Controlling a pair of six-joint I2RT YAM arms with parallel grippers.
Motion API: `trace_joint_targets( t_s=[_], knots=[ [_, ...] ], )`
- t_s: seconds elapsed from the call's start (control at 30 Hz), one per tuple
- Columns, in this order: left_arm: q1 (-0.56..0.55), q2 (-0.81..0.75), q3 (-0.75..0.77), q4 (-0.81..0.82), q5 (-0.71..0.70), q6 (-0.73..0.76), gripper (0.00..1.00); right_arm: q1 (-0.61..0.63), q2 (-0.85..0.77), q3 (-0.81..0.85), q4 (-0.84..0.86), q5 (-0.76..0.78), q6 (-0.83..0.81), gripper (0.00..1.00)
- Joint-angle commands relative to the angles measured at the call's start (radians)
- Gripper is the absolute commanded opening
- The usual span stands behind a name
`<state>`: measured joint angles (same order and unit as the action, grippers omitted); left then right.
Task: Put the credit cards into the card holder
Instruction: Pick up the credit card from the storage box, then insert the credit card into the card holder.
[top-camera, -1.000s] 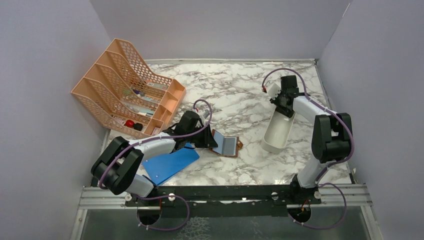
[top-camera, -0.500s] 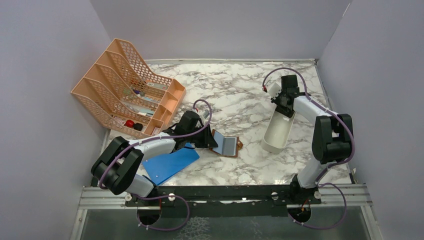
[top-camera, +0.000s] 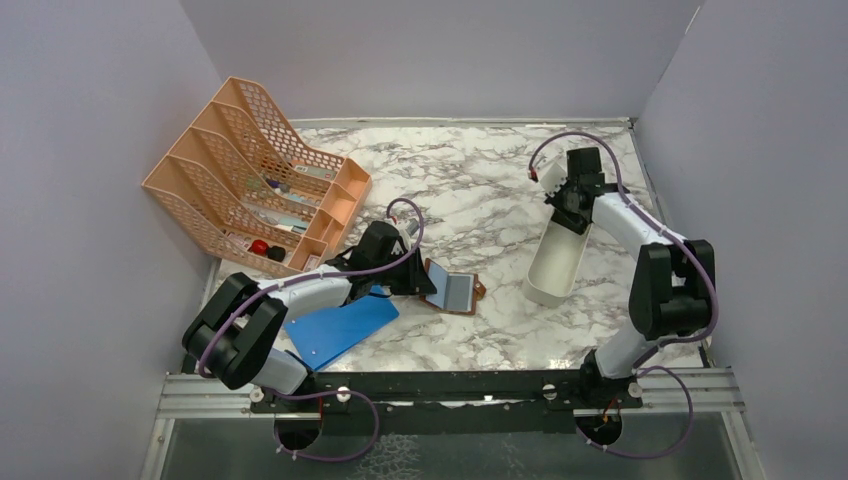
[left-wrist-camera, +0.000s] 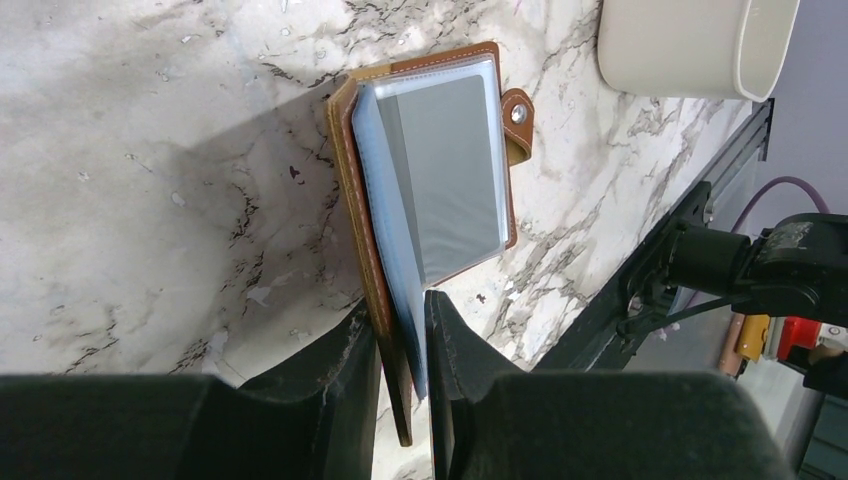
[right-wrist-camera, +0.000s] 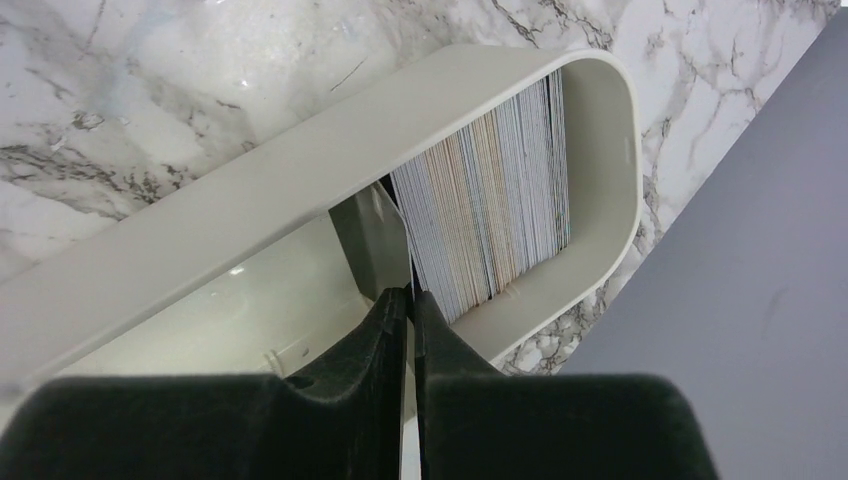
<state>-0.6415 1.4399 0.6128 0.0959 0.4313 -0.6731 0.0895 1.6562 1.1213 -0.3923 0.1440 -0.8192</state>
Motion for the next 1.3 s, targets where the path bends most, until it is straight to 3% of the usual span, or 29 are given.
trace_joint_targets(
  t_s=[0.0, 0.13, 0.3, 0.47, 0.73, 0.87, 1.0, 1.27],
  knots=[
    [0.002, 0.008, 0.004, 0.038, 0.031, -0.006, 0.25, -0.01, -0.056, 0.043, -0.09, -0.055, 0.047, 0.09],
    [0.001, 0.006, 0.002, 0.045, 0.024, -0.009, 0.2, -0.009, -0.09, 0.045, -0.146, -0.084, 0.083, 0.01],
    [0.003, 0.004, 0.001, 0.043, -0.012, -0.007, 0.0, -0.008, -0.132, 0.066, -0.18, -0.113, 0.162, 0.01],
    [0.002, 0.002, -0.009, 0.073, -0.018, -0.034, 0.0, -0.008, -0.169, 0.128, -0.251, -0.174, 0.269, 0.01],
    [0.002, 0.006, -0.093, 0.256, 0.043, -0.183, 0.0, -0.008, -0.26, 0.203, -0.27, -0.256, 0.536, 0.01],
    [0.001, -0.002, -0.11, 0.285, 0.026, -0.21, 0.0, -0.008, -0.275, 0.229, -0.27, -0.359, 0.696, 0.01],
    [0.002, -0.016, -0.13, 0.338, 0.015, -0.262, 0.0, -0.005, -0.266, 0.237, -0.274, -0.657, 0.829, 0.01],
    [0.002, 0.03, -0.135, 0.377, -0.037, -0.281, 0.0, 0.042, -0.403, -0.051, 0.06, -0.912, 1.113, 0.01]
  ],
)
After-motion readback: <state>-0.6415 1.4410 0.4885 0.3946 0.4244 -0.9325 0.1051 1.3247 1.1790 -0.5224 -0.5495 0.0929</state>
